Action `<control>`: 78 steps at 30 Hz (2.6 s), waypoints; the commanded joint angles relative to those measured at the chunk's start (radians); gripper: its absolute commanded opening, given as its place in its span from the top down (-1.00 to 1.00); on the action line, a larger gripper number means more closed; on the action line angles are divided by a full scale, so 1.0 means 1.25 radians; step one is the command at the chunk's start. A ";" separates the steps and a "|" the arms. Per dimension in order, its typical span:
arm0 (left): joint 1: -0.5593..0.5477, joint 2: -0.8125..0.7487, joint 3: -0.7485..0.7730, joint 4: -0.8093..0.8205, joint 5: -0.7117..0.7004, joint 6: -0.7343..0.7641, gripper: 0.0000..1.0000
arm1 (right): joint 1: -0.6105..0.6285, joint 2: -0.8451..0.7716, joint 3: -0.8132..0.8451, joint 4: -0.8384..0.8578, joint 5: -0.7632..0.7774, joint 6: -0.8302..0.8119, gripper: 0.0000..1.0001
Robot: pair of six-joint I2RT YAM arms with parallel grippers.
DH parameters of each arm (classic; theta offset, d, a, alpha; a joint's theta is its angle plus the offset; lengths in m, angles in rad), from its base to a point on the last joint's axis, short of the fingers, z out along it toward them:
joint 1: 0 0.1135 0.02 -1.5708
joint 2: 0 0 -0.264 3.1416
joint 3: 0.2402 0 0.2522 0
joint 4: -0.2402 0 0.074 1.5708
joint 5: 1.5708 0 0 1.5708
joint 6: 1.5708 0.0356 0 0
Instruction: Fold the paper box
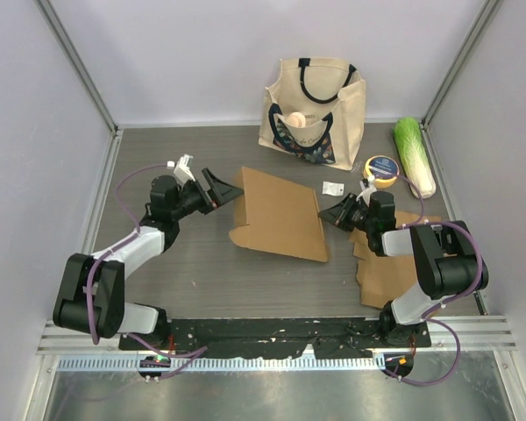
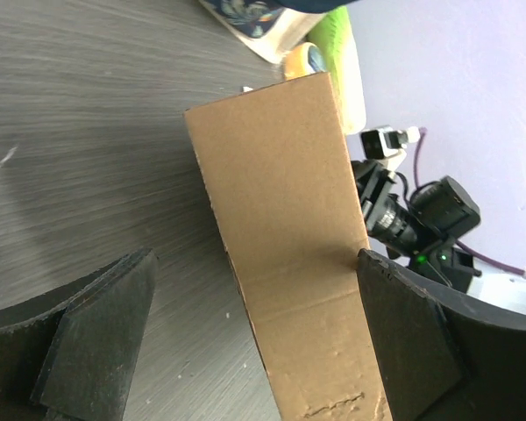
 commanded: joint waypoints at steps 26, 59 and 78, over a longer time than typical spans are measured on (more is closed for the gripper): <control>-0.118 -0.138 -0.008 -0.111 -0.028 -0.013 -0.99 | 0.141 -0.049 0.059 -0.178 0.091 -0.110 0.75; -0.155 -0.381 0.041 -0.586 -0.261 -0.161 -0.07 | 0.310 -0.231 0.197 -0.503 0.384 -0.293 -0.02; 0.075 -0.379 0.032 -0.693 0.050 -0.491 0.60 | 0.868 -0.429 0.315 -0.639 0.572 -0.771 -0.65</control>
